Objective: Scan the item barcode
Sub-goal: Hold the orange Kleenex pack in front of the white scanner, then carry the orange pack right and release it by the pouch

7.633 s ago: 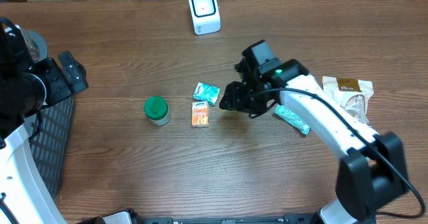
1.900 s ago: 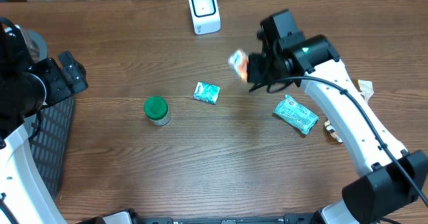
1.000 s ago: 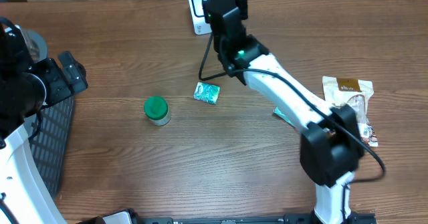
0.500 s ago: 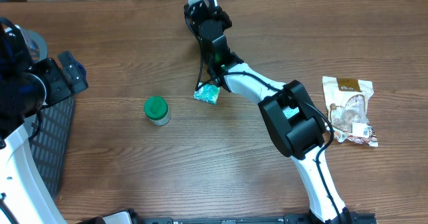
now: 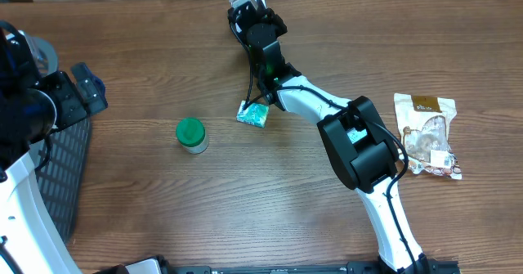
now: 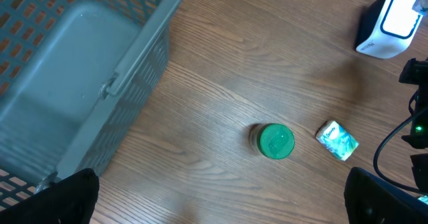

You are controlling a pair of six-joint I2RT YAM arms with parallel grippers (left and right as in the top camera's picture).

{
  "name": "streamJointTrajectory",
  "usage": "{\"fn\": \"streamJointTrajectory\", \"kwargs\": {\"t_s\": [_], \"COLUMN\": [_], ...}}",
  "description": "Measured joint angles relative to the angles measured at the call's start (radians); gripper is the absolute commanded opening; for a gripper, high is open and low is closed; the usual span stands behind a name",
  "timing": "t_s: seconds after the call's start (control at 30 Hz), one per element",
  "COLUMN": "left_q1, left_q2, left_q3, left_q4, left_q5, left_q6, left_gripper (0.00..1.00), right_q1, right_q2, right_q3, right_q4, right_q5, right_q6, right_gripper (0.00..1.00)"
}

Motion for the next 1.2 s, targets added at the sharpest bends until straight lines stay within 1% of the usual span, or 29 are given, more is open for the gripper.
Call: {"fn": "streamJointTrajectory", "kwargs": {"t_s": [0.5,0.63,0.73,0.8,0.9,1.03,1.07,1.1,1.13,1.2], "left_q1": [0.0,0.0,0.0,0.0,0.0,0.0,0.0,0.0,0.0,0.0], "left_q2": [0.0,0.0,0.0,0.0,0.0,0.0,0.0,0.0,0.0,0.0], "left_q3": [0.0,0.0,0.0,0.0,0.0,0.0,0.0,0.0,0.0,0.0], "left_q4": [0.0,0.0,0.0,0.0,-0.001,0.0,0.001,0.0,0.0,0.0], "left_q5": [0.0,0.0,0.0,0.0,0.0,0.0,0.0,0.0,0.0,0.0], "left_q6": [0.0,0.0,0.0,0.0,0.0,0.0,0.0,0.0,0.0,0.0], "left_gripper": [1.0,1.0,1.0,1.0,1.0,1.0,1.0,1.0,1.0,1.0], "right_q1": [0.0,0.005,0.013,0.021,0.031,0.032,0.032,0.029,0.027,0.018], "right_q2": [0.0,0.0,-0.004,-0.025,-0.103,-0.303,-0.37,-0.473,-0.501,-0.657], "right_q3": [0.0,0.0,0.0,-0.001,-0.005,-0.005,-0.004,-0.001,0.0,0.006], "right_q4": [-0.004,-0.074,-0.176,-0.278,-0.439,-0.751,-0.827,-0.951,-0.993,-1.206], "right_q5": [0.008,0.029,0.035,0.037,0.023,-0.091,-0.137,-0.215,-0.239,-0.349], "right_q6": [-0.002,-0.001,0.036,0.103,0.225,0.406,0.453,0.528,0.553,0.69], "right_gripper": [0.04,0.04,0.04,0.04,0.04,0.04,0.04,0.04,0.04,0.04]}}
